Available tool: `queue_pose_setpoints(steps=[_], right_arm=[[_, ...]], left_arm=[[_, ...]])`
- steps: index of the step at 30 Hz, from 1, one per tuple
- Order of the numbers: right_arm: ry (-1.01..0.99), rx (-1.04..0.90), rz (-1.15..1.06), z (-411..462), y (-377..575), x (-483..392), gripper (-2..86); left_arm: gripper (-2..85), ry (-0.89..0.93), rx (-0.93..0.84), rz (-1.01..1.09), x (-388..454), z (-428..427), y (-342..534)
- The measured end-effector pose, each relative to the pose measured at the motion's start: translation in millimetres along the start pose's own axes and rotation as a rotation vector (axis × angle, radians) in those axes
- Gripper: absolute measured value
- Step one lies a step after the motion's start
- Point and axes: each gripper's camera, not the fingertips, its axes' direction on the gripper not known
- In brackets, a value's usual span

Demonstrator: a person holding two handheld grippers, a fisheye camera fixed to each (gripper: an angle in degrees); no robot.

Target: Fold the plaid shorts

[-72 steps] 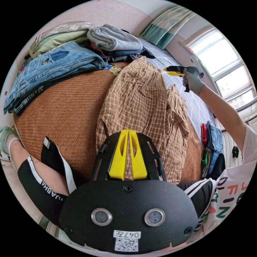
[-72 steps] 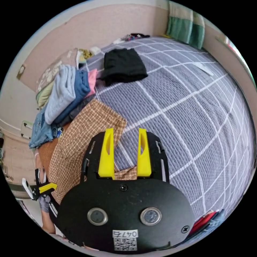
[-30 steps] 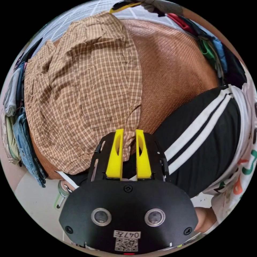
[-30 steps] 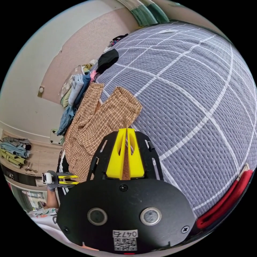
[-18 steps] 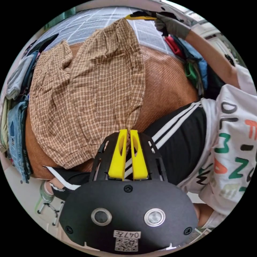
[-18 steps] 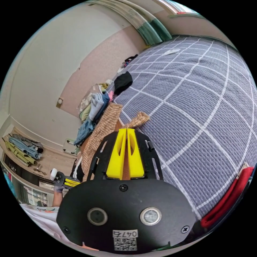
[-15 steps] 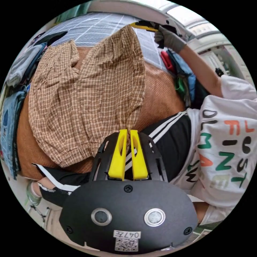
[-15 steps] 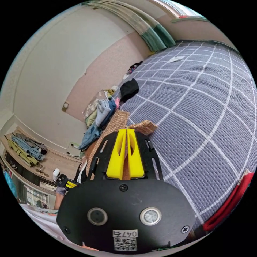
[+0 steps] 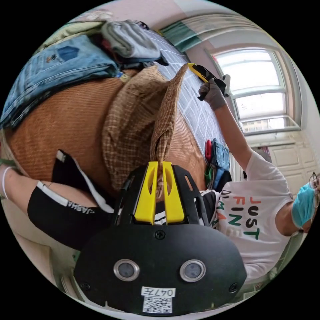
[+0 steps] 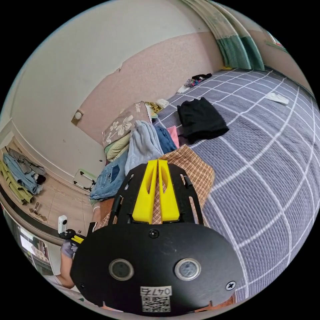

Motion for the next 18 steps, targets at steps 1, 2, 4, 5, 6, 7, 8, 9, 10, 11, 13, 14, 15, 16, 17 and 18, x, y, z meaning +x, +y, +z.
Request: queue_pose_setpoints(steps=[1, 2, 4, 5, 6, 7, 8, 9, 10, 11, 13, 14, 15, 16, 17, 18], right_arm=[[-0.004, -0.025, 0.005, 23, -8, -7, -0.9], [-0.009, -0.051, 0.005, 45, -14, -12, -0.5], [-0.036, -0.103, -0.006, 76, -19, -17, 1.0], [-0.045, -0.129, 0.011, 91, -20, -16, 3.1], [-0.048, -0.133, 0.022, 96, -20, -15, 4.7], [-0.057, -0.124, 0.036, 99, -18, -12, 6.6], [-0.064, -0.093, 0.038, 96, -13, -11, 7.4], [-0.064, -0.078, 0.037, 93, -10, -10, 7.4], [-0.059, -0.058, 0.018, 85, -4, -10, 7.5], [-0.054, -0.049, -0.017, 73, 3, -10, 7.2], [-0.046, -0.029, -0.067, 52, 19, -9, 6.2], [-0.058, -0.027, -0.09, 38, 34, -6, 5.3], [-0.07, -0.033, -0.097, 31, 42, -5, 4.9], [-0.094, -0.054, -0.103, 21, 60, -1, 4.3], [-0.113, -0.079, -0.105, 14, 79, 2, 4.0], [-0.12, -0.092, -0.108, 12, 90, 3, 4.0]], left_arm=[[0.2, -0.005, 0.006, -0.036, -17, -1, -1], [0.4, -0.009, 0.011, -0.065, -32, 0, 0], [1.2, -0.022, 0.008, -0.11, -52, 4, 0], [2.1, -0.035, 0.01, -0.141, -64, 8, 0], [2.9, -0.043, 0.012, -0.155, -69, 11, 0], [4.5, -0.056, 0.015, -0.175, -79, 16, 0], [5.8, -0.061, 0.019, -0.187, -85, 21, 0], [6.5, -0.066, 0.025, -0.193, -88, 23, 0], [8.1, -0.084, 0.042, -0.213, -92, 25, 2], [9.2, -0.109, 0.065, -0.228, -93, 26, 5], [9.7, -0.165, 0.127, -0.25, -90, 22, 13], [9.7, -0.21, 0.164, -0.255, -83, 20, 18], [9.6, -0.233, 0.177, -0.254, -79, 19, 20], [9.4, -0.272, 0.187, -0.242, -67, 21, 23], [9.0, -0.289, 0.181, -0.218, -54, 27, 24], [8.8, -0.29, 0.176, -0.199, -46, 31, 24]])
